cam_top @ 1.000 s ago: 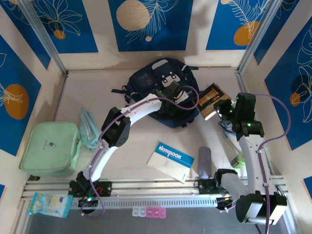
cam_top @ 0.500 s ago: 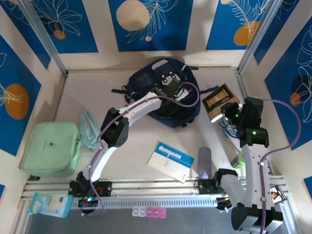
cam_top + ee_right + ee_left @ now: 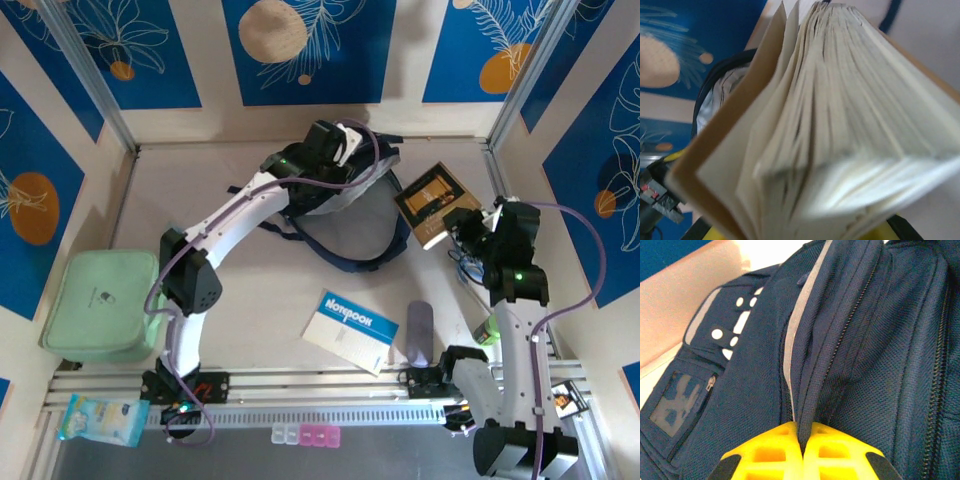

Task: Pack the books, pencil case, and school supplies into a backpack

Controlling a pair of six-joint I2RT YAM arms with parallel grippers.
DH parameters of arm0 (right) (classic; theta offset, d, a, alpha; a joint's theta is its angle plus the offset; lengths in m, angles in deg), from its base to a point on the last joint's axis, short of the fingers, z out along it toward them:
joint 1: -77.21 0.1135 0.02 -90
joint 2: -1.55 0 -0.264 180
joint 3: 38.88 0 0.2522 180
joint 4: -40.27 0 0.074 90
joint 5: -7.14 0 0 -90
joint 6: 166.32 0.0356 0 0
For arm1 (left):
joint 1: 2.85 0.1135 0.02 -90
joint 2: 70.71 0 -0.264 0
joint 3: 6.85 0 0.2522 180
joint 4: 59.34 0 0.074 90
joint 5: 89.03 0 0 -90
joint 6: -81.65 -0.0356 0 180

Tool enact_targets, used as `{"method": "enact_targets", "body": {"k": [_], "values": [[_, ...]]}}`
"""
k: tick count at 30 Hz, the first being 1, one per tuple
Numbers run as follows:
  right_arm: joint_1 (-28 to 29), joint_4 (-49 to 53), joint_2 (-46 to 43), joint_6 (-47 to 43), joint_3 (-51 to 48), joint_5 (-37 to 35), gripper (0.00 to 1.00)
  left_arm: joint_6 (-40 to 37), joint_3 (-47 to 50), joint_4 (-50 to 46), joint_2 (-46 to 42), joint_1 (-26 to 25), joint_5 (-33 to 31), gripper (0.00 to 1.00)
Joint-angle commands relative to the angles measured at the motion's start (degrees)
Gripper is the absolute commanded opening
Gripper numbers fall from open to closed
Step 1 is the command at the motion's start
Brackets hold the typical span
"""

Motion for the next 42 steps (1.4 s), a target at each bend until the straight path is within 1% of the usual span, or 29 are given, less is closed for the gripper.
{"method": "enact_targets", "body": {"k": [1,6,8,10,14,16,20,22,24,27,29,34,37,42], "values": [[2.91,-12.55,0.93,2.92,-2.36,8.87,0.07,3.43,0.15,6.98,-3.02,-0.18,3.44,0.0],[11.23,-17.38,5.21,3.85,-3.7,4.26,0.07,4.23,0.39,7.68,-3.59,0.24,4.65,0.0],[14.62,-19.92,8.0,4.82,-3.82,2.14,0.07,5.11,0.32,7.8,-3.79,0.55,5.74,0.0],[16.83,-22.79,11.3,6.64,-3.92,1.28,0.07,6.02,0.31,8.32,-3.97,0.95,6.36,0.0],[20.6,-32.66,17.8,10.65,-4.48,-1.99,0.07,7.27,0.22,8.91,-4.28,1.4,7.21,0.0],[21.77,-35.65,21.47,11.74,-3.18,-3.06,0.07,7.88,0.25,9.06,-4.36,1.71,7.89,0.0],[24.14,-39.77,28.38,12.59,-0.43,-7.57,0.07,8.72,-0.09,8.83,-4.46,2.35,9.17,0.0],[25.86,-44.97,31.49,12.23,-1.2,-11.72,0.07,8.72,-0.89,8.11,-4.15,2.52,10.67,0.0],[26.87,-47.83,35.44,11.79,-1.09,-14.75,0.07,8.91,-1.61,7.5,-3.86,2.52,11.16,0.0],[27.27,-48.85,41.89,13.89,-0.1,-18.21,0.06,9.09,-1.43,7.46,-3.86,2.51,11.95,0.0],[27.11,-50.82,46.48,14.88,0.97,-17.51,0.06,9.09,-1.44,7.24,-3.84,2.59,12.54,0.0],[28.19,-40.89,54.86,17.59,9.37,-16.98,0.06,9.35,-1.61,6.81,-3.77,2.72,13.93,0.0],[28.3,-38.48,58.27,19.37,13.39,-16.31,0.06,9.51,-1.68,6.41,-3.88,2.89,14.2,0.0],[27.05,-39.91,63.34,24.17,18.4,-13.35,0.07,10.51,-1.8,6.06,-4.49,3.95,16.21,0.0]]}}
